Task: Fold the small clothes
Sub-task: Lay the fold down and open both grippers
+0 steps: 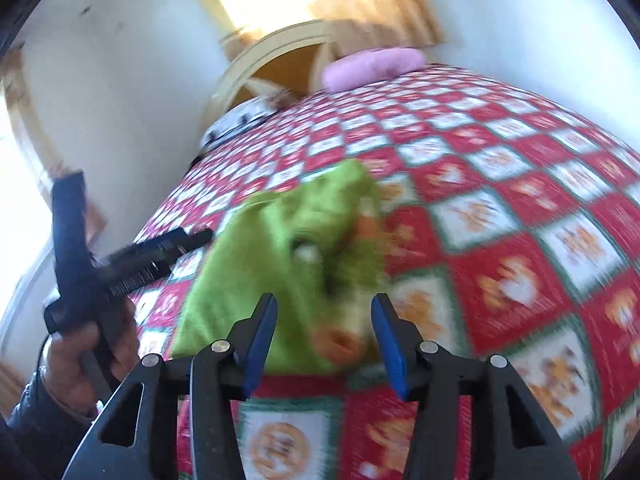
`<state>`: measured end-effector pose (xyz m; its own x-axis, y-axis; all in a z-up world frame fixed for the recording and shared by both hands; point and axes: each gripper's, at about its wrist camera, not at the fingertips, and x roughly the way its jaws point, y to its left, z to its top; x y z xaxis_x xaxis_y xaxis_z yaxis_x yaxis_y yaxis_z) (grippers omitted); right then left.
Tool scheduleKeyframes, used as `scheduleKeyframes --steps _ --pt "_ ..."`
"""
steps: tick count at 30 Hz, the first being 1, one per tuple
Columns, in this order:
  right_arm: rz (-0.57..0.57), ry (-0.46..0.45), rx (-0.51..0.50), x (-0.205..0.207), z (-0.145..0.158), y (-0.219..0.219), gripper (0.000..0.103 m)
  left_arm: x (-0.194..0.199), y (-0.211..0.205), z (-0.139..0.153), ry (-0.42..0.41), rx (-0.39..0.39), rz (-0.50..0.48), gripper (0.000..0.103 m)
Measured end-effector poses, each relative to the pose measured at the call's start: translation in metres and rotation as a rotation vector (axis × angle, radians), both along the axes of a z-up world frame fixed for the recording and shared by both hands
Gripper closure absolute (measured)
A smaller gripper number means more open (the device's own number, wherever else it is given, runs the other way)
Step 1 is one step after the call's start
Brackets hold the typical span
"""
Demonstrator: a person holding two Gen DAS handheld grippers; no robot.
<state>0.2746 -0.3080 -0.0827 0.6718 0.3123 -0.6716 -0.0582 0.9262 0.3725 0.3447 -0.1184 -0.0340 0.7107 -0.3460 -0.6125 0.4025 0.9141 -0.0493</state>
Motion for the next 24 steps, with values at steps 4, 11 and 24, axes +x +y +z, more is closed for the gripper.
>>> scheduleKeyframes --steps 4,11,24 --pt "-0.006 0.051 -0.129 0.026 -0.017 0.017 0.079 0.001 0.024 -0.023 0.068 0.008 0.044 0.03" --pt "-0.102 0.17 -0.095 0.027 -0.06 -0.014 0.099 -0.023 0.02 -0.063 0.151 -0.02 0.005 0.022" --pt "-0.086 0.039 -0.189 0.076 -0.008 0.005 0.047 -0.03 0.042 -0.034 -0.006 -0.054 0.106 0.012"
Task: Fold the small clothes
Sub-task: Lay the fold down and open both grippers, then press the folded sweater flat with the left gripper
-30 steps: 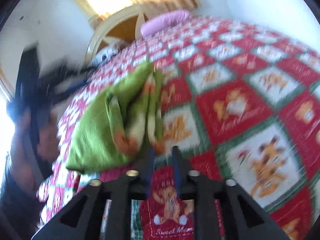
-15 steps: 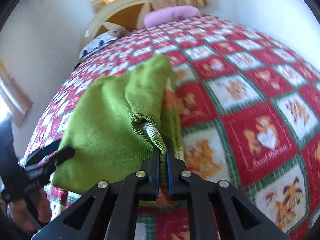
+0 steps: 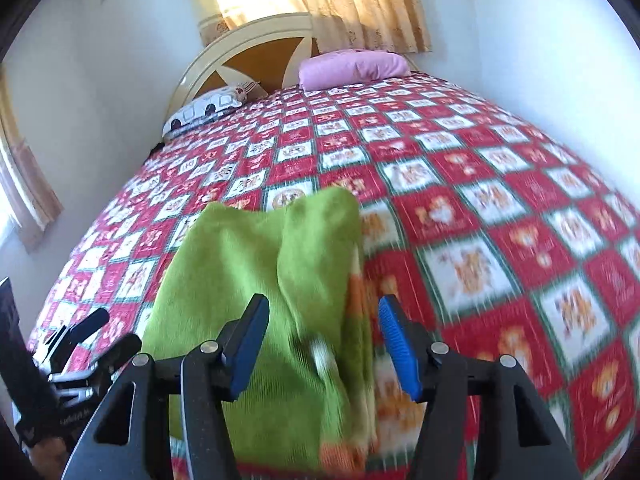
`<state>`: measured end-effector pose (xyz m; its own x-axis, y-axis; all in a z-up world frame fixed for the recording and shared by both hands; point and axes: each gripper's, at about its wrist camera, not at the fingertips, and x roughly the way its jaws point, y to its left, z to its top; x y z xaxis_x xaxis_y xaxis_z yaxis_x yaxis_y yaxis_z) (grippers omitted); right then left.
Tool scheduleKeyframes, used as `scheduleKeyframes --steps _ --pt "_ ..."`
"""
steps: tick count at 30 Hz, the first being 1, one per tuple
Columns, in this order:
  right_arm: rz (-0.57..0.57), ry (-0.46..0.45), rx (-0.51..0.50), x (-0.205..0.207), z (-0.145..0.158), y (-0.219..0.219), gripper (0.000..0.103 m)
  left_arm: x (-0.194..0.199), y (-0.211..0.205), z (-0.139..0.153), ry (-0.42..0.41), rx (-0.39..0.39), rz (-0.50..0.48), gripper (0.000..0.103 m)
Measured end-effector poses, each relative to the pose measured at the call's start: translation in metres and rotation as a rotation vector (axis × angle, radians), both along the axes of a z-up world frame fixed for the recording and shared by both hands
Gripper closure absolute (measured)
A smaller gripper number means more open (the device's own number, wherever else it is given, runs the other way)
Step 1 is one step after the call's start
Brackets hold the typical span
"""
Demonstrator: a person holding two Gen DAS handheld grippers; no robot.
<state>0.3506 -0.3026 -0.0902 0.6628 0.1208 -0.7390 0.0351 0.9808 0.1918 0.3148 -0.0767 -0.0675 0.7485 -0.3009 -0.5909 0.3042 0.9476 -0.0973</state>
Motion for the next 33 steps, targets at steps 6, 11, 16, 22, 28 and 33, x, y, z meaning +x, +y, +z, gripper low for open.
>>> scheduleKeyframes --steps 6,11,16,22,28,33 --pt "0.089 0.131 -0.084 0.053 -0.039 0.014 0.065 0.029 -0.013 -0.015 0.061 0.047 0.056 0.011" --pt "0.036 0.181 -0.056 0.062 -0.067 -0.012 0.061 0.03 -0.012 -0.042 0.153 0.037 0.088 0.002" --pt "0.048 0.15 -0.032 0.058 -0.053 -0.013 0.061 0.025 -0.007 -0.039 0.144 -0.008 0.097 0.001" --pt "0.071 0.081 -0.009 0.074 -0.032 -0.013 0.06 0.022 -0.002 -0.026 0.1 -0.074 0.12 0.002" --pt "0.064 0.213 0.06 0.097 -0.072 -0.036 0.061 0.036 -0.009 -0.049 0.195 -0.083 0.074 0.0" --pt "0.054 0.153 0.231 0.085 -0.068 -0.059 0.058 0.029 0.012 -0.041 0.177 -0.189 0.073 0.003"
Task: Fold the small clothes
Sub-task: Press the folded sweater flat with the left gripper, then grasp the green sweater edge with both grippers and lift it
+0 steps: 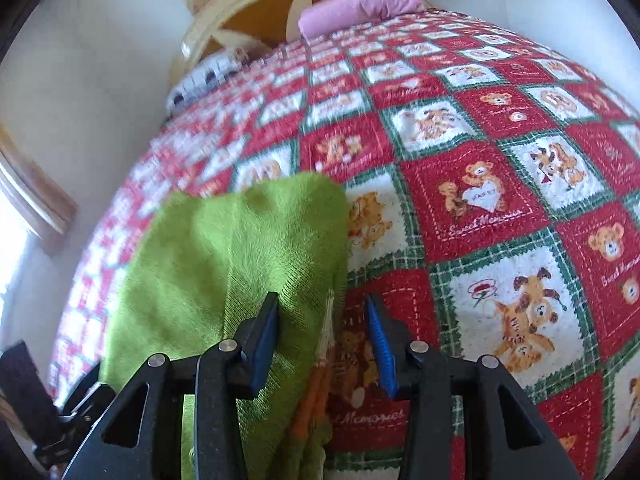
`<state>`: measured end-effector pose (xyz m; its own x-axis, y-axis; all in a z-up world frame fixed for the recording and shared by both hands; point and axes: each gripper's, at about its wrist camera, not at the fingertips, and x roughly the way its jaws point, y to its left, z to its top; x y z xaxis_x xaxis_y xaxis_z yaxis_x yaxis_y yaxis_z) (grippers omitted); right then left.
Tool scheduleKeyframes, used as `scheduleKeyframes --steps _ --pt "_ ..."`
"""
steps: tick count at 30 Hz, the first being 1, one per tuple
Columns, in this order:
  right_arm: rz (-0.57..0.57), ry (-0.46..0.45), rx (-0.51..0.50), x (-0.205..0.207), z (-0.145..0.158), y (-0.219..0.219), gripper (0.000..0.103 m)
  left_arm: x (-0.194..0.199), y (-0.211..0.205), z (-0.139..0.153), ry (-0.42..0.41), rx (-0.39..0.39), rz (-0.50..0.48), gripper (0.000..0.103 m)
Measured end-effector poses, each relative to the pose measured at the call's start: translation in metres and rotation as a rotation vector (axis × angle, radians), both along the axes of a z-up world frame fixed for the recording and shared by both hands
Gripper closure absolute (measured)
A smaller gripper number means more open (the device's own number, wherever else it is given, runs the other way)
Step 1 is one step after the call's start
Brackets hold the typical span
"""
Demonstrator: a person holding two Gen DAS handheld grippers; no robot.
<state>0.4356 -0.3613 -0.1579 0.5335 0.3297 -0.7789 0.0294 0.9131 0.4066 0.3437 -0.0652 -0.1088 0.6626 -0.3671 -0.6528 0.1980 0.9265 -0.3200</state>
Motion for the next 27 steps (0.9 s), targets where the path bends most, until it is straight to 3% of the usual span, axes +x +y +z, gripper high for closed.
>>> scheduleKeyframes --steps 3,6,11,16,22,27 --pt "-0.006 -0.002 0.068 0.001 -0.001 -0.005 0.056 -0.008 0.006 0.006 -0.025 -0.025 0.027 0.003" --pt "0.036 0.012 0.054 0.009 -0.003 0.005 0.056 -0.005 0.0 0.007 -0.006 -0.047 -0.004 0.006" --pt "0.035 0.028 0.108 0.019 -0.016 0.0 0.058 0.003 -0.022 0.001 0.012 -0.009 -0.066 0.02" --pt "0.069 0.016 0.131 0.02 -0.022 0.001 0.062 0.008 -0.021 -0.007 0.035 -0.074 -0.111 0.037" --pt "0.068 0.023 0.203 0.024 -0.032 -0.006 0.062 0.01 -0.023 -0.013 0.061 -0.115 -0.132 0.038" --pt "0.123 -0.046 0.128 0.012 -0.024 0.009 0.071 0.007 -0.03 -0.011 0.043 -0.085 -0.146 0.045"
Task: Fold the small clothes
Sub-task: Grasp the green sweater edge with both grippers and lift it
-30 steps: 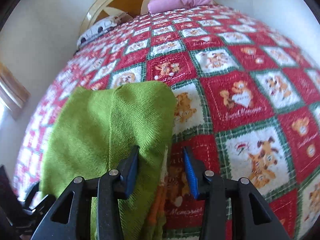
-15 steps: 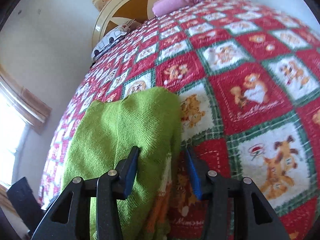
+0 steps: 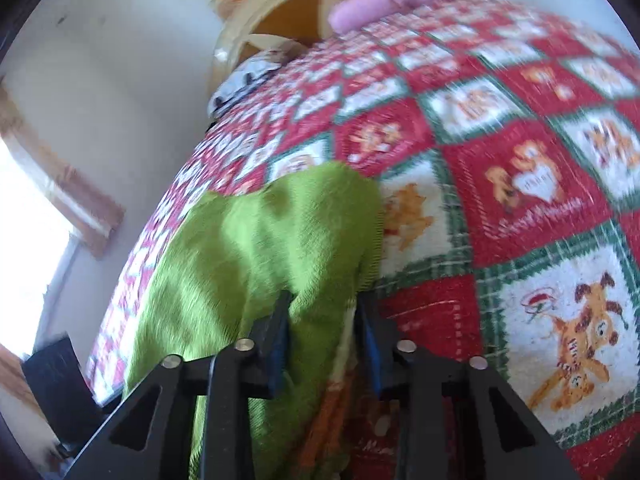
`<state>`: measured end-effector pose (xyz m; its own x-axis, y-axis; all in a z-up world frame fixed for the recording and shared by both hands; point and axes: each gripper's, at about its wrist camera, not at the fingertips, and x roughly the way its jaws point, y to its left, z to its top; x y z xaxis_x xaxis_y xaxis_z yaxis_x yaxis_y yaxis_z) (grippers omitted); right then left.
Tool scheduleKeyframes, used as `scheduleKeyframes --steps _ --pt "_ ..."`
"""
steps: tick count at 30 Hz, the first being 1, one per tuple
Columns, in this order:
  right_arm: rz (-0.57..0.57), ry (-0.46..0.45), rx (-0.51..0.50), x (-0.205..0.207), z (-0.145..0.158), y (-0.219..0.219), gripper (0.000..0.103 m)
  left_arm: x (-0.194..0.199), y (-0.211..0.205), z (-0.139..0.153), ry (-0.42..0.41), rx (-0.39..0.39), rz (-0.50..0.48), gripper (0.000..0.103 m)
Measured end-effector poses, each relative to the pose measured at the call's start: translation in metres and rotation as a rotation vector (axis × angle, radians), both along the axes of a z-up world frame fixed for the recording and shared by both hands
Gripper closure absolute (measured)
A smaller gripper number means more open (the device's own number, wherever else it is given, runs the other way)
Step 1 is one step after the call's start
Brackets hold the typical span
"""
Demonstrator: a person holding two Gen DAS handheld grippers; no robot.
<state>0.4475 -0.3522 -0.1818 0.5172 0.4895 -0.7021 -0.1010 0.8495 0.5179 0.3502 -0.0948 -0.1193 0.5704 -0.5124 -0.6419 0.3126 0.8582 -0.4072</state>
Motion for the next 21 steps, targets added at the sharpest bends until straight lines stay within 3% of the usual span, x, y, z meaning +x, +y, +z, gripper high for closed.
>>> scheduleKeyframes --steps 6,11,15,21 --pt "-0.047 0.039 0.076 0.007 -0.009 -0.011 0.068 0.0 -0.005 0.001 -0.014 0.039 0.002 0.046" --pt "-0.042 0.05 0.083 0.006 -0.01 -0.012 0.068 -0.002 -0.008 0.003 -0.027 0.072 0.006 0.046" --pt "-0.031 0.033 0.033 0.005 -0.004 -0.006 0.075 -0.004 -0.012 0.006 -0.043 0.096 -0.006 0.052" --pt "-0.054 0.006 -0.049 -0.002 0.008 0.004 0.08 -0.008 -0.023 0.015 -0.06 0.2 -0.003 0.06"
